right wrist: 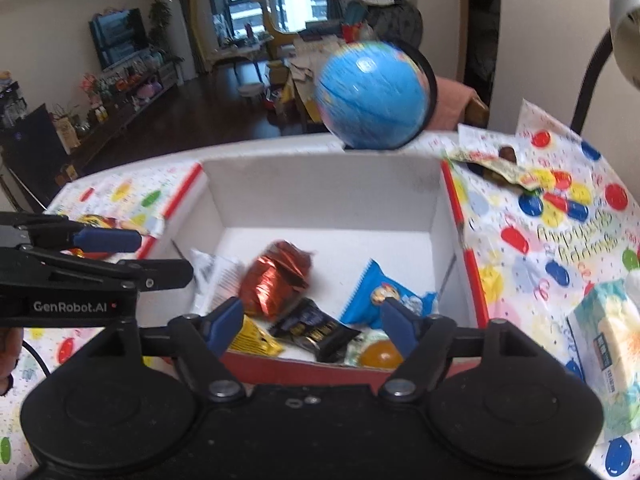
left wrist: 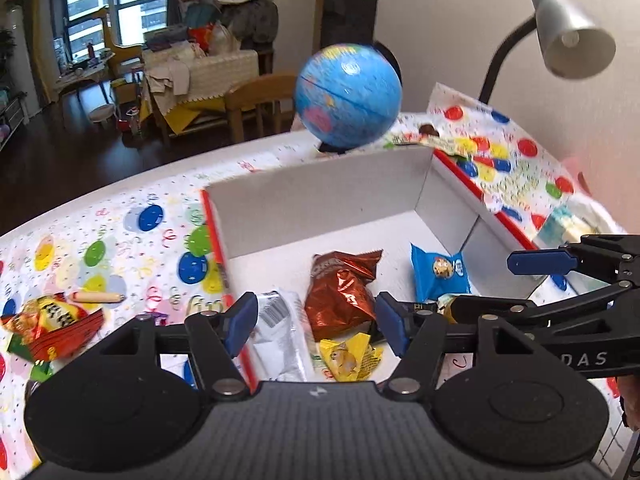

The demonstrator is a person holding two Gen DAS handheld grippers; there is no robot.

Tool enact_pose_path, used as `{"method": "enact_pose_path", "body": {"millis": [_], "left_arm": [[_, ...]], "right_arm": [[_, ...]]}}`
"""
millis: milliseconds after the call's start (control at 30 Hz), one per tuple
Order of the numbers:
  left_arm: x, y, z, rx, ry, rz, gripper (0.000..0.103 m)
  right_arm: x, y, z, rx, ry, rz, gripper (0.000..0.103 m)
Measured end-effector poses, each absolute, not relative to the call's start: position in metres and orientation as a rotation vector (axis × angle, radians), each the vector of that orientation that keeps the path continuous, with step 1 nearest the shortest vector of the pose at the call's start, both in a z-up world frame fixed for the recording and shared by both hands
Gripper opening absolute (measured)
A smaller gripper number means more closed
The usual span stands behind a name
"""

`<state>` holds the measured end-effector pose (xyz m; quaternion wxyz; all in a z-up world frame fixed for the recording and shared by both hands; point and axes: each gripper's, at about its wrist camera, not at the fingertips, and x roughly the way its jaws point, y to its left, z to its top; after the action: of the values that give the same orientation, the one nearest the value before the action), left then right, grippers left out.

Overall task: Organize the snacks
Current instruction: 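Open both tools to drop the yellow bag and cracker packet into the box, then move both tools back over the remaining snacks on the table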

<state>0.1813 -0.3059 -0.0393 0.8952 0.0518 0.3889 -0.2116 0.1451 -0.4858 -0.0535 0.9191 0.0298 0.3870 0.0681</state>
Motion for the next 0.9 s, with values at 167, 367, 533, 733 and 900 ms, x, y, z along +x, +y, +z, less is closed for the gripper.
{"method": "enact_pose_path", "body": {"millis": [167,367,533,733,900], "left_arm": [[0.168,-0.276,-0.025,0.066,0.767,-0.409,0.071],[0.154,-0.236,-0.014,0.035,0.733,-0.367,0.079],[0.148,-0.2,-0.009,0.003,0.714,-0.343,0.082],[0.142,-0.154,-0.007,-0.016,0.693,-0.294,0.097],[0.142,-0.114,-0.012,-0.043,0.691,-0.253,0.1]], "right_arm": [[0.14,-0.467,-0.034,0.067,0.749,0.184,0.089],[0.14,-0.433,-0.024,0.055,0.729,0.236,0.095],[0.141,-0.401,-0.017,0.045,0.711,0.261,0.1],[0.144,-0.363,-0.013,0.024,0.708,0.288,0.102],[0.152,-0.331,-0.016,0.007,0.722,0.302,0.102]]}}
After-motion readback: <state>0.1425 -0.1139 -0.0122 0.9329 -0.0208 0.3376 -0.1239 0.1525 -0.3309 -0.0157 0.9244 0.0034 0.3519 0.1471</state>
